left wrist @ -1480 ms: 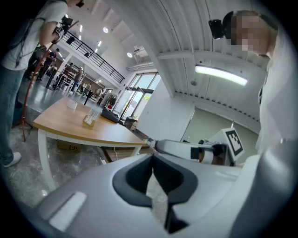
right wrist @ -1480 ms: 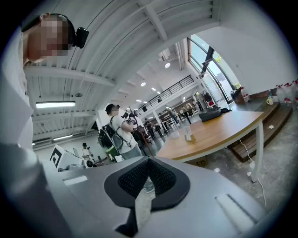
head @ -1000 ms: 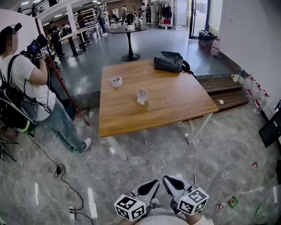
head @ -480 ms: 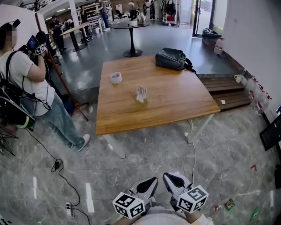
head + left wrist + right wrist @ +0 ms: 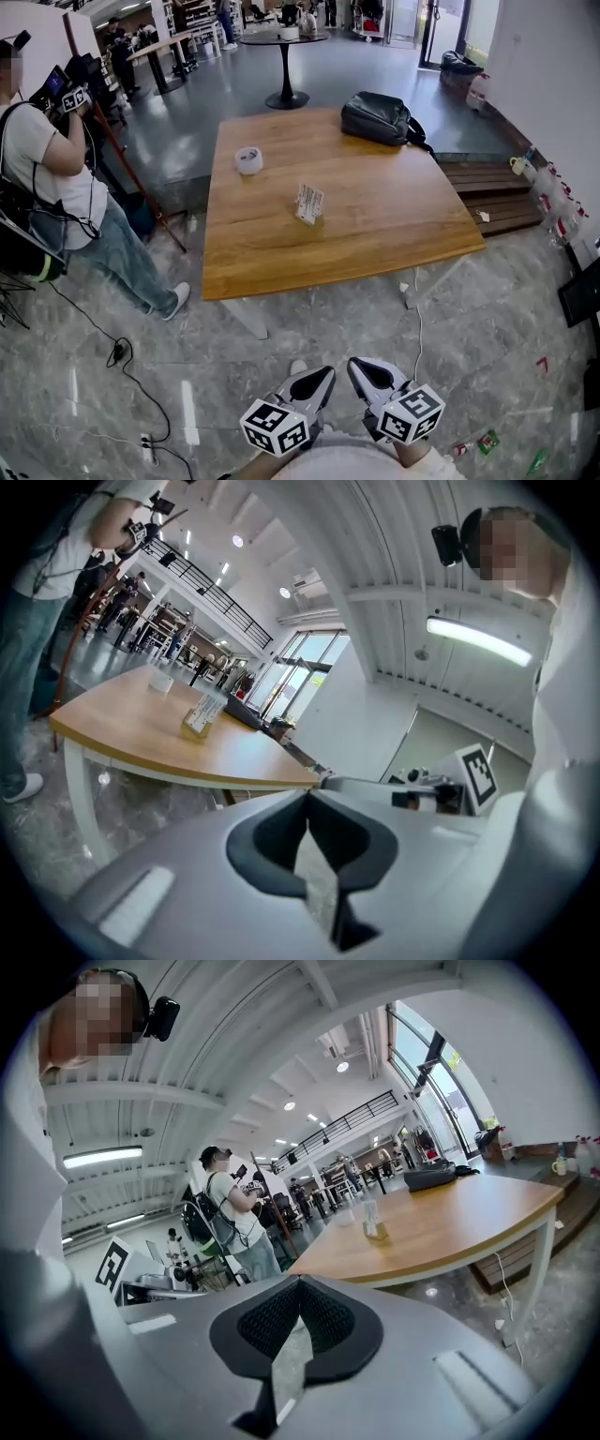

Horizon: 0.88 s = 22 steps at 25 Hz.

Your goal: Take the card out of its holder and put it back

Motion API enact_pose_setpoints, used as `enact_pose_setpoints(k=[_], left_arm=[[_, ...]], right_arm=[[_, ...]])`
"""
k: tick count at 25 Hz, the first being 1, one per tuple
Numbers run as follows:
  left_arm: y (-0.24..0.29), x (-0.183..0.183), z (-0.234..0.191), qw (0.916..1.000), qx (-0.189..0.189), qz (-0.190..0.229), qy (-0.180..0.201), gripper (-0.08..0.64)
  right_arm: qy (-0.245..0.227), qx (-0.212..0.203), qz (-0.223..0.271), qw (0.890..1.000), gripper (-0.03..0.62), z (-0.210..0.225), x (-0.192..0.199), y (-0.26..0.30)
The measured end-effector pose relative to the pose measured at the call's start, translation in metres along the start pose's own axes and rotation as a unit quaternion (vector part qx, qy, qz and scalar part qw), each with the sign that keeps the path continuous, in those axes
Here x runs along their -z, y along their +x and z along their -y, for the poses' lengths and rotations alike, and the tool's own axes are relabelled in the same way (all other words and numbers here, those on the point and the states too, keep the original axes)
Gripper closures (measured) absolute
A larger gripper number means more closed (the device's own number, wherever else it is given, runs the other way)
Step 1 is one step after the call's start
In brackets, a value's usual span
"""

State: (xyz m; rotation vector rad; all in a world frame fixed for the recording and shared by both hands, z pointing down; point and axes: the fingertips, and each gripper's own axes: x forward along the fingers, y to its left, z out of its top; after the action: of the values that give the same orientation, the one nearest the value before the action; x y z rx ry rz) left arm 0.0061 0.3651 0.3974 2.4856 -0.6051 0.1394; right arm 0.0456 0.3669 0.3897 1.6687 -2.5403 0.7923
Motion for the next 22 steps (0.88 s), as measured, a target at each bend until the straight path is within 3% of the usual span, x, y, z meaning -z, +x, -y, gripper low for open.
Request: enact_pose_setpoints(k=[4, 11, 22], left_arm=[[0.027, -0.045, -0.044, 1.0000, -0.002, 0.004, 0.005, 0.551], [0.073, -0.110, -0.113, 0.9994, 0.017, -0.014, 0.028, 0.552], [0.119, -0.139, -0.164, 0.9990, 0.024, -0.037, -0.001, 0.551]], right_arm=[[-0.009, -0.012, 0.003, 1.000, 0.595, 0.015, -0.034, 0.052], [-0.006, 0.012, 0.021, 1.000, 0.595, 0.052, -0.091, 0.137], [-0.016, 0.042, -0.002, 0.999, 0.595, 0.096, -0.113, 0.197]])
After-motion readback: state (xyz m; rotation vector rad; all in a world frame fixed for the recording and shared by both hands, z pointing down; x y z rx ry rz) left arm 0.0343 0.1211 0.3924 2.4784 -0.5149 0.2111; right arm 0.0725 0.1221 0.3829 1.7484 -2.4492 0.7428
